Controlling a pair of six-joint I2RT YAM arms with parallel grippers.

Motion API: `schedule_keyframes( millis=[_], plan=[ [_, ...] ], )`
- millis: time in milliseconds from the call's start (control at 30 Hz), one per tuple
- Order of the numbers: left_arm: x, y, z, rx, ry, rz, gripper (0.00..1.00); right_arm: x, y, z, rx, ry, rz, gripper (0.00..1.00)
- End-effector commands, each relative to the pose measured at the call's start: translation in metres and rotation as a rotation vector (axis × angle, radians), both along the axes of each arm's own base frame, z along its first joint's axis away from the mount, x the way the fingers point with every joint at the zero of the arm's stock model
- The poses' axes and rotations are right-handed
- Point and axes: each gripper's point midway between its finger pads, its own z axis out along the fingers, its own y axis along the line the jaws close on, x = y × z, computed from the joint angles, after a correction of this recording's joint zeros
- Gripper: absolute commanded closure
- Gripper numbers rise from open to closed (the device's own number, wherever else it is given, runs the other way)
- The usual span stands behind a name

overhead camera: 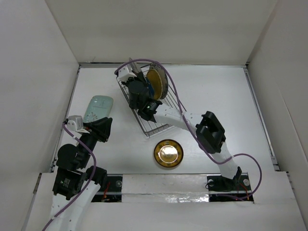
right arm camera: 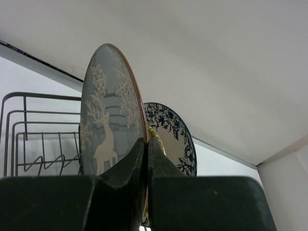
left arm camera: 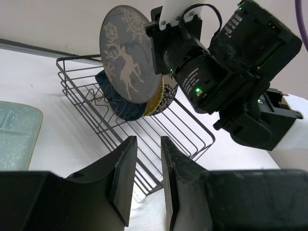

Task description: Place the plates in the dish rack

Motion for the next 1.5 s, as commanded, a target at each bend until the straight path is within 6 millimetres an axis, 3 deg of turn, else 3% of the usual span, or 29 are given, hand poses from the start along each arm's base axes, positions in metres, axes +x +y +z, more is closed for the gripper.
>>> schedule_keyframes(
  millis=[0, 200, 567, 700, 800, 900, 967, 1000, 1100, 1167, 1233, 1267, 1300, 1367, 1467],
  plan=[
    [-0.004, 0.002, 0.016, -0.008, -0.06, 0.001, 0.77, -0.002, -0.01, 0.019, 0.076, -0.065, -0.064, 1.0],
    [-0.004, 0.0, 0.016, -0.006, -0.057, -0.007, 0.77, -0.003, -0.003, -0.004, 0.045, -0.044, -0.053, 1.0],
    [-0.003, 0.0, 0.015, -0.006, -0.053, -0.007, 0.77, -0.005, 0.0, -0.024, 0.092, 0.006, -0.029, 1.0],
    [-0.003, -0.001, 0.016, -0.007, -0.056, -0.008, 0.77, -0.006, 0.007, -0.037, 0.143, 0.064, -0.002, 1.0],
    [-0.003, 0.0, 0.016, -0.007, -0.055, -0.007, 0.77, 0.002, 0.003, -0.056, 0.222, 0.138, 0.012, 1.0],
    [-0.002, -0.002, 0.014, -0.005, -0.05, -0.013, 0.77, 0.006, -0.007, -0.058, 0.332, 0.179, 0.019, 0.99],
    [-0.002, -0.002, 0.015, -0.003, -0.051, -0.014, 0.77, 0.004, -0.014, -0.05, 0.403, 0.187, 0.024, 0.83],
    [-0.002, -0.002, 0.015, -0.006, -0.053, -0.013, 0.77, 0.006, -0.017, -0.047, 0.423, 0.193, 0.036, 0.62],
    [-0.002, -0.002, 0.015, -0.006, -0.053, -0.013, 0.77, 0.005, -0.021, -0.032, 0.512, 0.226, 0.087, 0.39],
    [-0.003, -0.001, 0.016, -0.005, -0.056, -0.011, 0.77, 0.001, -0.022, -0.028, 0.55, 0.25, 0.12, 0.34],
    [-0.003, -0.001, 0.016, -0.007, -0.056, -0.011, 0.77, -0.01, -0.026, -0.004, 0.596, 0.239, 0.173, 0.25],
    [-0.003, -0.002, 0.016, -0.007, -0.056, -0.013, 0.76, -0.016, -0.03, -0.011, 0.586, 0.254, 0.185, 0.23],
    [-0.003, -0.002, 0.016, -0.005, -0.058, -0.014, 0.77, -0.028, -0.035, 0.012, 0.615, 0.239, 0.24, 0.23],
    [-0.003, -0.002, 0.016, -0.005, -0.058, -0.016, 0.77, -0.043, -0.044, 0.022, 0.636, 0.232, 0.291, 0.23],
    [-0.004, -0.003, 0.017, -0.006, -0.063, -0.023, 0.77, -0.078, -0.075, 0.008, 0.674, 0.288, 0.34, 0.79]
  ],
)
